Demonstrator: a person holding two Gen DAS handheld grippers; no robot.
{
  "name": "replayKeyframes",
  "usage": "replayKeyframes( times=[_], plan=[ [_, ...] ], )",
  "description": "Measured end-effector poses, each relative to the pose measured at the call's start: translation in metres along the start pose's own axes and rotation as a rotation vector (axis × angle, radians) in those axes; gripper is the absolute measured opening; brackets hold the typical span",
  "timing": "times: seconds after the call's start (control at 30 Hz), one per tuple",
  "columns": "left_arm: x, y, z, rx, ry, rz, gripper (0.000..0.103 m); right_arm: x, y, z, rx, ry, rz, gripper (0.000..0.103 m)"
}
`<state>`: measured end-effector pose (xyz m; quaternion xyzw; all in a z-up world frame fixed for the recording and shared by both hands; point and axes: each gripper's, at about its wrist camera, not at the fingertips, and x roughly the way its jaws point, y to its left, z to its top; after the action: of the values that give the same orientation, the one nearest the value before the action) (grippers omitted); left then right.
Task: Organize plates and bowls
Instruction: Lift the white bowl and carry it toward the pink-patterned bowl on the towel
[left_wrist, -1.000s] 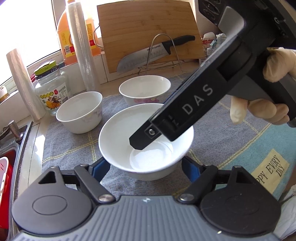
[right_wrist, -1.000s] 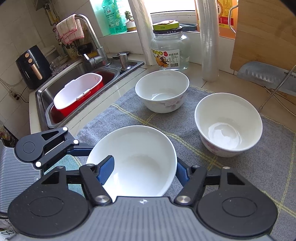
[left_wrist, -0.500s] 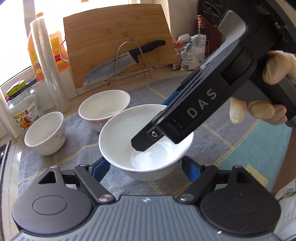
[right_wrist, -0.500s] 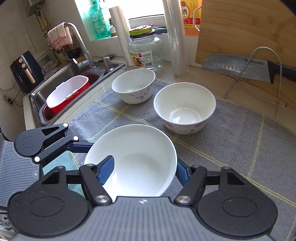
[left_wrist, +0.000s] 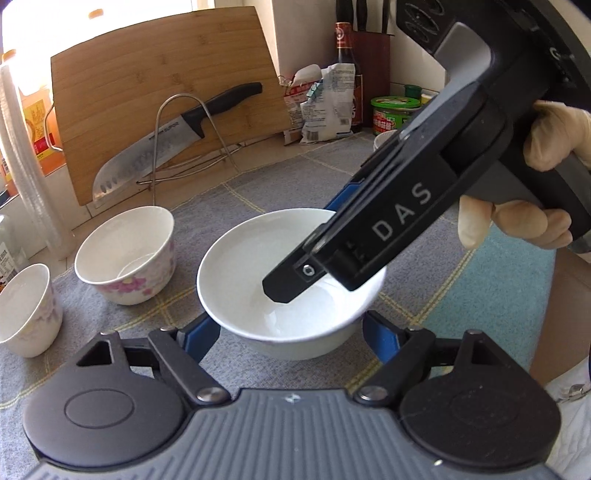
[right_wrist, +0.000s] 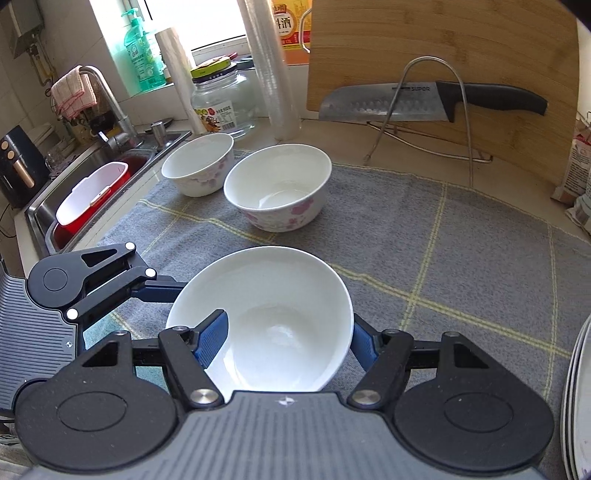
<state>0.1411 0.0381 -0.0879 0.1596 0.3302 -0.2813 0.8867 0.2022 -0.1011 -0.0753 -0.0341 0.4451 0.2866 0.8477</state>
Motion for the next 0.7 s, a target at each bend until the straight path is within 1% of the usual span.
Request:
replayKeyframes(
  times=[0.3,0.7],
  plan=[
    [0.01,-0.006,0.003,0.006,0.007,-0.021,0.084,-0.003,-0.006,-0.007,0.004,0.004,-0.02,0.075],
    [0.018,-0.005,-0.001,-0.018,0.014,-0.032,0.084,0.002,-0.011,-0.01,0.017,0.013,-0.009,0.075]
  ],
)
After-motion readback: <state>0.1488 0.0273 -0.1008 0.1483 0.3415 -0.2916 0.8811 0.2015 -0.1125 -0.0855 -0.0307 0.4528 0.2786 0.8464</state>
